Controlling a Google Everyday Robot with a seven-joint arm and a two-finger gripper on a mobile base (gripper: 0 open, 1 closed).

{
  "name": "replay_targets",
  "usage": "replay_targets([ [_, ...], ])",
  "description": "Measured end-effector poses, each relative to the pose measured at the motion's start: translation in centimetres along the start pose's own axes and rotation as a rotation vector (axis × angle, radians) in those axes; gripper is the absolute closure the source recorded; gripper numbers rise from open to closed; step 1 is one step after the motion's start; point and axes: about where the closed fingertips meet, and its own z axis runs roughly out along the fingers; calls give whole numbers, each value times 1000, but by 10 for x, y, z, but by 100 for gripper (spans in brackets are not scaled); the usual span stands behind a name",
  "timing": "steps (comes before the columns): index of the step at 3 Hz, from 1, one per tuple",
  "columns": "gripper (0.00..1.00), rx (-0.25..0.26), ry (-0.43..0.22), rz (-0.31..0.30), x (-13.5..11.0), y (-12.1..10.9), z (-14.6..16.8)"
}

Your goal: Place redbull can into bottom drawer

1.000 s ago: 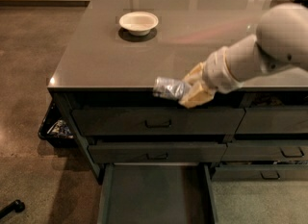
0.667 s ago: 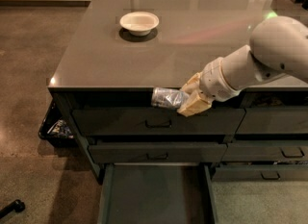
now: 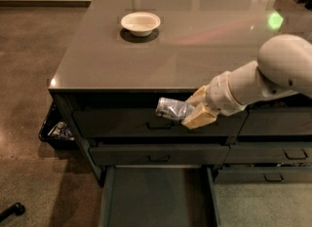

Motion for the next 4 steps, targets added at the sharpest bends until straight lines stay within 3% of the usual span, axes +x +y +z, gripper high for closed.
replay_targets([
  [1,100,-118,-55,100,42,55,44],
  [2,100,-280,-135,168,76,115,105],
  [3,100,-280,-135,168,76,115,105],
  [4,100,-277,-130,192,91,122,133],
])
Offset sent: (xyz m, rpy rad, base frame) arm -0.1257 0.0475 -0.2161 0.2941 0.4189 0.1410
